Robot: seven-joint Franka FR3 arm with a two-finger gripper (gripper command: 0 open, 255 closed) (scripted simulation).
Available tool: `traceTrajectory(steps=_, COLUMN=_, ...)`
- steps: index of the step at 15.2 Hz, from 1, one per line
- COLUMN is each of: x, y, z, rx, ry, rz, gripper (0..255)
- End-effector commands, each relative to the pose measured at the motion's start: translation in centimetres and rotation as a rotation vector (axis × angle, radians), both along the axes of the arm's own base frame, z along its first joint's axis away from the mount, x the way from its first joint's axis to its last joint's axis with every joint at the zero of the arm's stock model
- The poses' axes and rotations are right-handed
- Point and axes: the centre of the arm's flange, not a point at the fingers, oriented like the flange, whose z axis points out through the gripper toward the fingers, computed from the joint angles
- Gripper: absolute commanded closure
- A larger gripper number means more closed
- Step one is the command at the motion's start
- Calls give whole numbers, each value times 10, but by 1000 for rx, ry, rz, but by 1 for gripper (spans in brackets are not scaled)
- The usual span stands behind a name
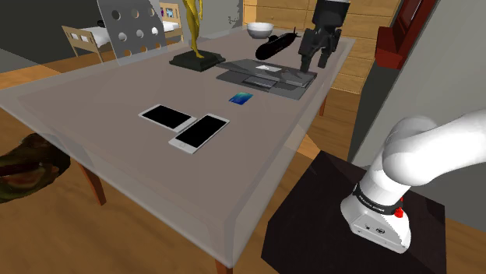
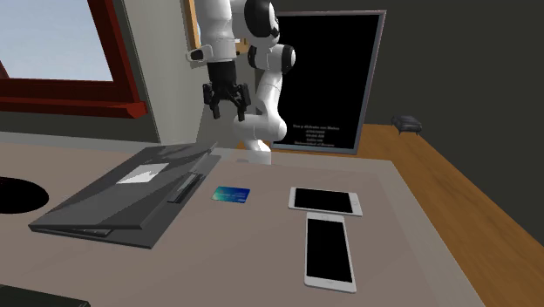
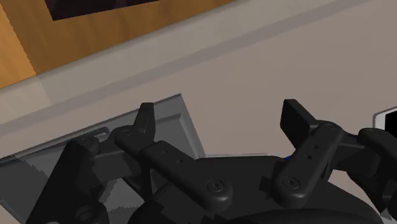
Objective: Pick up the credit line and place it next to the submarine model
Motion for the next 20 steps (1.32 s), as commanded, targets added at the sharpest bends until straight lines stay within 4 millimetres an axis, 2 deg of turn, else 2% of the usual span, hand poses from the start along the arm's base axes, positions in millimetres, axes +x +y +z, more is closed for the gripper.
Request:
traceTrajectory(steps=1, x=0, y=0, z=0, rx=0, ry=0, rz=0, gripper=0)
traceTrajectory(steps=6, x=43, y=53, z=-19, rx=-50, ry=-4, rz=-362, gripper=0)
traceTrajectory(steps=11, x=102, y=87, z=-40, rx=-100, ry=-8, rz=-724, gripper=0)
traceTrajectory(steps=15, x=155, y=97, z=-58, rx=-139, ry=-11, rz=-1014, gripper=0)
traceTrajectory(steps=18, x=195, y=93, z=-71, rx=-169, ry=-13, rz=-1232, gripper=0)
traceTrajectory(steps=20, x=201, y=91, z=-78, rx=-174, ry=-13, rz=-1262, gripper=0)
